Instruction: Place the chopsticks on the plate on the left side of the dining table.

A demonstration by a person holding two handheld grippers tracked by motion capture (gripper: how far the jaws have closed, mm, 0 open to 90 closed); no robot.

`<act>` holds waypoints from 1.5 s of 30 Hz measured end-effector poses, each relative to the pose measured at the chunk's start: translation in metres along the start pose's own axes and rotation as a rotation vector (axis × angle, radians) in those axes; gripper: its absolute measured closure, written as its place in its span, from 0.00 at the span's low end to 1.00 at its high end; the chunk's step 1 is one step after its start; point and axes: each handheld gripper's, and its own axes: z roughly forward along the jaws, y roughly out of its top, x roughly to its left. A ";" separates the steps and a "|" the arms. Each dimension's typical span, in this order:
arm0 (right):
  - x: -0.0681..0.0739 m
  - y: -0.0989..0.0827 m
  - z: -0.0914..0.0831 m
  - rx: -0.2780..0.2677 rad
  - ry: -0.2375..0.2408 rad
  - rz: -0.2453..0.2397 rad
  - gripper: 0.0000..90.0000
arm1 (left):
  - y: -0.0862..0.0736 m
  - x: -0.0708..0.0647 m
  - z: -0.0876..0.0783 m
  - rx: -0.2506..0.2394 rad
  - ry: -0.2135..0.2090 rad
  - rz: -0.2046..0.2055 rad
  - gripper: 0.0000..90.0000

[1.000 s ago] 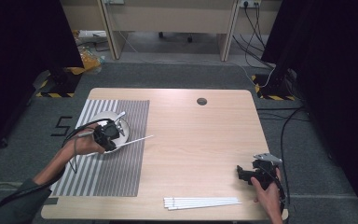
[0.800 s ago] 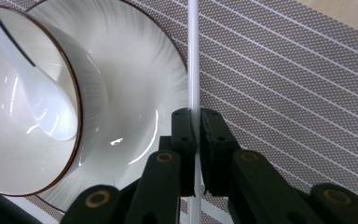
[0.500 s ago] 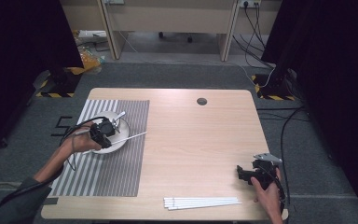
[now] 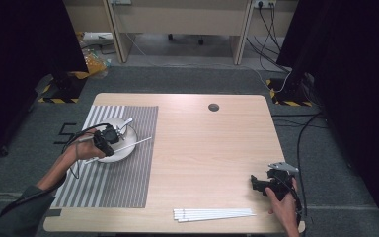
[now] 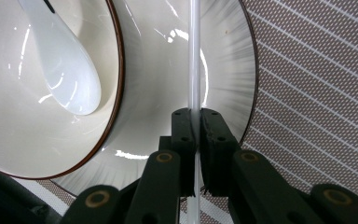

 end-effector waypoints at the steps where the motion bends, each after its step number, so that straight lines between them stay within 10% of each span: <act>1: 0.000 0.000 0.000 0.001 0.000 0.000 0.00 | 0.000 0.001 0.000 0.009 0.001 0.009 0.93; 28: 0.000 0.000 0.000 0.000 0.000 -0.003 0.00 | -0.016 0.014 0.008 -0.001 0.005 -0.067 0.90; 45: 0.000 0.000 0.000 0.000 0.001 -0.004 0.00 | -0.032 0.017 0.002 -0.029 0.015 -0.174 0.60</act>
